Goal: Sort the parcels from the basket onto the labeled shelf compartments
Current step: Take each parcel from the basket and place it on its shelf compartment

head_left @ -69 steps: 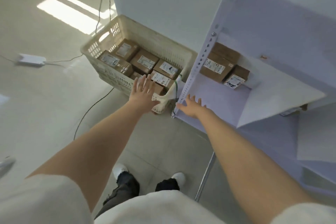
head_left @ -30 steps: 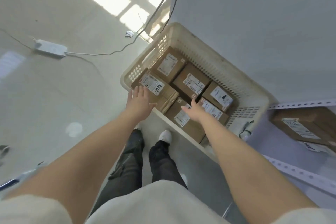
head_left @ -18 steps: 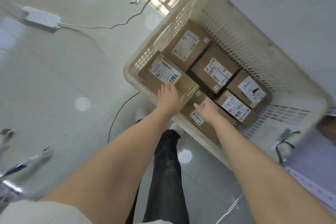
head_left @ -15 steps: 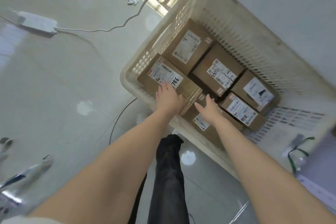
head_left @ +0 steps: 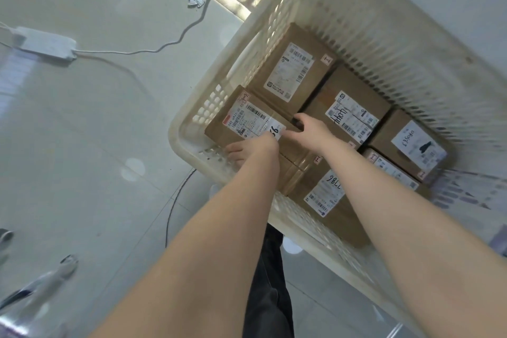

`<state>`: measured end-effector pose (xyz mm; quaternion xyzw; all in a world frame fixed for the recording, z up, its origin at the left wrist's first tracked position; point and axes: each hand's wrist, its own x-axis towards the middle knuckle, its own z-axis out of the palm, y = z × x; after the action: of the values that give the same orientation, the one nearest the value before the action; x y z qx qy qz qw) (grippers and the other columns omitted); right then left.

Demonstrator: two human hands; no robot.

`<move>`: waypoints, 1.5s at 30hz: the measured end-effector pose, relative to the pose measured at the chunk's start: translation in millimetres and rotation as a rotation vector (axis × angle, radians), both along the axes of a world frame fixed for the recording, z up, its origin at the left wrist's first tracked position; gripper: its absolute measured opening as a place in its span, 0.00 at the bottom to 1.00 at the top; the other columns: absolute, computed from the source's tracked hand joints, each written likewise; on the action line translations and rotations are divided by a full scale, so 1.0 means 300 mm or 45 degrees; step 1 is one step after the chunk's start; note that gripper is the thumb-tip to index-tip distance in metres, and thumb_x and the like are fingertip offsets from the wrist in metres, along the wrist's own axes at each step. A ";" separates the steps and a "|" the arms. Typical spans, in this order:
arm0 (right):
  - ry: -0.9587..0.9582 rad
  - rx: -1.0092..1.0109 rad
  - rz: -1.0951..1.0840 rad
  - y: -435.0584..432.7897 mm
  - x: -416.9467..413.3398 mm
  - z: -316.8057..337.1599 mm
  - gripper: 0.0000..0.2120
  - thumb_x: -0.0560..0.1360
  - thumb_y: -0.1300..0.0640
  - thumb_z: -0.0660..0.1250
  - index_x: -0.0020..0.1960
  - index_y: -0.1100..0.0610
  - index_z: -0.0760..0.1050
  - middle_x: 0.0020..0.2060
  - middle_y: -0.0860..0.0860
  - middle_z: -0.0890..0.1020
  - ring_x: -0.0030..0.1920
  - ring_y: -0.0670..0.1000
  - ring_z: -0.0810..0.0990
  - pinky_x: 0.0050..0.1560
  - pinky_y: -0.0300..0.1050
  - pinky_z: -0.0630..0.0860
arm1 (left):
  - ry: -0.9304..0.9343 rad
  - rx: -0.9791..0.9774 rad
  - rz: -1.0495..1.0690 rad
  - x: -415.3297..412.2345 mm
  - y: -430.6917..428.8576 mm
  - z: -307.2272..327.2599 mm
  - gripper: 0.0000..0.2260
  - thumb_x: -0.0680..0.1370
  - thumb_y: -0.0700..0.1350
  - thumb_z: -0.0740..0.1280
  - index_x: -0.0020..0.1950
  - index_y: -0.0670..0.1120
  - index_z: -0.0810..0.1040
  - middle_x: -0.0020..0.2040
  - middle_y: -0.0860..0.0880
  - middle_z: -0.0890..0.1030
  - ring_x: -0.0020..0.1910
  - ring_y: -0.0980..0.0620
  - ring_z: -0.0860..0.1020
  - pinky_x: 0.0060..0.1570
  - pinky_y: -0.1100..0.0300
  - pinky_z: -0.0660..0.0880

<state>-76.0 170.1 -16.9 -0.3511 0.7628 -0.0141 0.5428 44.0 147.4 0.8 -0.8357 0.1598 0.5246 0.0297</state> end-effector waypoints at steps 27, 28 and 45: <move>-0.307 -0.072 -0.397 0.130 -0.055 0.324 0.27 0.67 0.39 0.75 0.58 0.52 0.70 0.57 0.48 0.77 0.52 0.50 0.80 0.52 0.50 0.78 | 0.201 -0.525 0.344 0.025 0.138 0.248 0.51 0.64 0.50 0.80 0.76 0.57 0.50 0.77 0.50 0.60 0.74 0.47 0.62 0.72 0.44 0.60; -0.335 -0.056 -0.431 0.137 -0.064 0.330 0.30 0.66 0.39 0.76 0.58 0.52 0.69 0.57 0.50 0.79 0.52 0.51 0.81 0.55 0.54 0.79 | 0.229 -0.517 0.316 0.026 0.138 0.255 0.51 0.63 0.51 0.81 0.76 0.57 0.52 0.75 0.50 0.63 0.73 0.47 0.65 0.71 0.43 0.62; -0.557 -0.326 -1.089 0.342 -0.121 0.369 0.30 0.70 0.48 0.76 0.69 0.47 0.69 0.58 0.47 0.81 0.57 0.49 0.80 0.60 0.52 0.77 | 0.764 -0.637 -0.656 -0.050 0.108 0.304 0.38 0.62 0.63 0.75 0.71 0.60 0.67 0.59 0.56 0.80 0.58 0.52 0.79 0.59 0.47 0.77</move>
<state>-112.3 272.7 93.7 -0.0592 0.6989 -0.4024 0.5883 29.0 179.7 92.0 -0.5618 0.4853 0.6638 -0.0909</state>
